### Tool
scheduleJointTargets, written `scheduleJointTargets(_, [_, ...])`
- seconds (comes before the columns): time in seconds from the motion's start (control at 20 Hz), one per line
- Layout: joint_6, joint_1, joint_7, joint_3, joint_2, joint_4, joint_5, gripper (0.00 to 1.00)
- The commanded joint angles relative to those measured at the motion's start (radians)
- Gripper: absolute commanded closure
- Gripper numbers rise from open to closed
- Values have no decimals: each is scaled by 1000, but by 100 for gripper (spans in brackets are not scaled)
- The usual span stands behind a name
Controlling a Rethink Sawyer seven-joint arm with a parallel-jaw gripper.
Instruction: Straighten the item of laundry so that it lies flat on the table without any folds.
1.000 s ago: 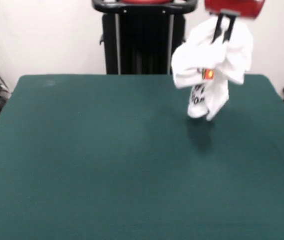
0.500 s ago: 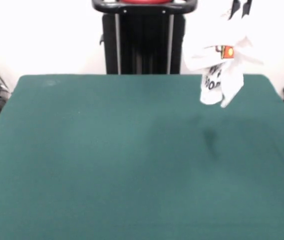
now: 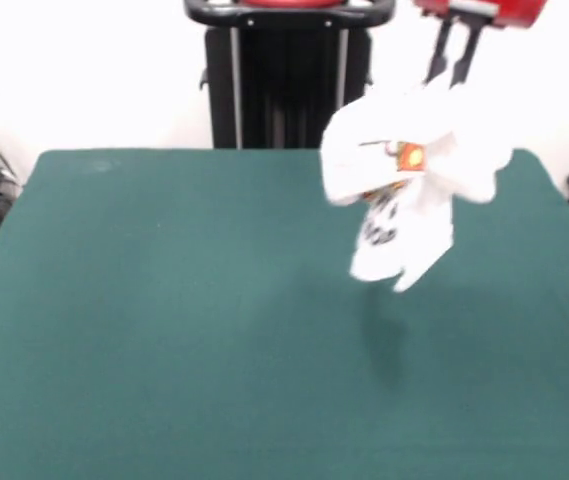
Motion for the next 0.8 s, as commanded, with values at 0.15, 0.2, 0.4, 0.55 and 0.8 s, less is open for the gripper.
scheduleJointTargets(0.15, [-282,180,565,-291,244,20,14,100])
scheduleJointTargets(0.2, [-319,201,587,-321,276,34,32,100])
scheduleJointTargets(0.4, [-464,222,635,-333,351,98,84,100])
scheduleJointTargets(0.55, [-564,223,666,-322,401,132,98,100])
scheduleJointTargets(0.8, [-594,299,766,-417,585,148,174,100])
